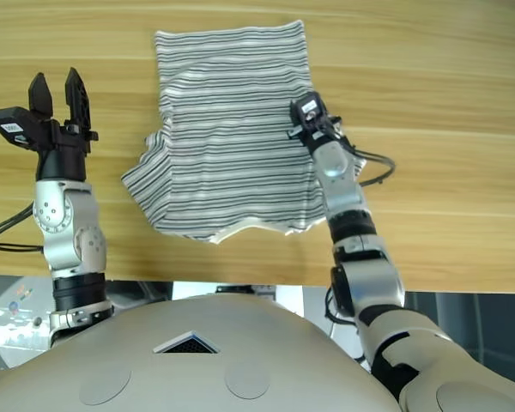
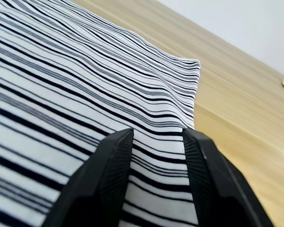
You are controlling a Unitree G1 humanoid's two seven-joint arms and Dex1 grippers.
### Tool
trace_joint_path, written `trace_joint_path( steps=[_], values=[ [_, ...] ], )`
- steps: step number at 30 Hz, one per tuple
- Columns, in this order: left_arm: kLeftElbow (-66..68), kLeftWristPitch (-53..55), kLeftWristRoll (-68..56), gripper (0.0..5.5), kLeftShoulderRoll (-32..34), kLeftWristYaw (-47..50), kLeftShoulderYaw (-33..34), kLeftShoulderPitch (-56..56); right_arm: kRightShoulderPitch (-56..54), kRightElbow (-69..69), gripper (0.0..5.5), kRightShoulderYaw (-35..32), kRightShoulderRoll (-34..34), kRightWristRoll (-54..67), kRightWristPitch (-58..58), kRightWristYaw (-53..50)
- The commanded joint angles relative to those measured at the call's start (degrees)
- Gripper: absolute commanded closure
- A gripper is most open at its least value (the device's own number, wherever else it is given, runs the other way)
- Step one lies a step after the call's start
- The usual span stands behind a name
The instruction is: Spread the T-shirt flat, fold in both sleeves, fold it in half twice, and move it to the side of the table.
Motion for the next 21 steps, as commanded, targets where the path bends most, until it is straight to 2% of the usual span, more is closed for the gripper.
trace_joint_path(
  steps=[1, 6, 8, 11, 14, 17, 21],
  values=[
    [2.42, -0.30, 0.70, 2.62, 1.23, -0.23, 1.51, 0.01, 4.24, -3.80, 3.61, -0.57, -0.28, 1.06, 4.60, 0.89],
    [4.07, -1.04, 0.83, 2.62, 0.79, -0.48, 1.54, 0.11, 5.19, -6.05, 3.61, -0.85, -0.52, 1.83, 5.34, 0.98],
    [4.70, -1.41, 1.12, 2.62, 0.68, -0.60, 1.14, -0.03, 5.32, -8.15, 3.61, -1.08, -0.26, 2.97, 2.58, 1.60],
    [7.28, -5.28, 4.09, 2.62, 2.95, -1.68, 1.23, 0.30, 6.60, -18.64, 3.61, -5.78, 2.13, 10.33, -7.44, 0.97],
    [9.70, -11.00, 9.21, 2.62, 8.67, -2.91, 3.44, 1.98, 9.04, -32.77, 3.61, -10.24, 3.66, 17.67, -12.97, 0.17],
    [11.25, -15.99, 18.02, 2.62, 17.51, -3.34, 5.76, 5.83, 11.64, -44.86, 3.61, -13.31, 2.49, 22.98, -13.14, 0.94],
    [12.05, -19.44, 31.36, 2.62, 29.35, -8.37, 2.17, 13.64, 12.36, -52.49, 3.61, -18.46, -2.92, 23.67, -9.05, 1.30]
  ],
)
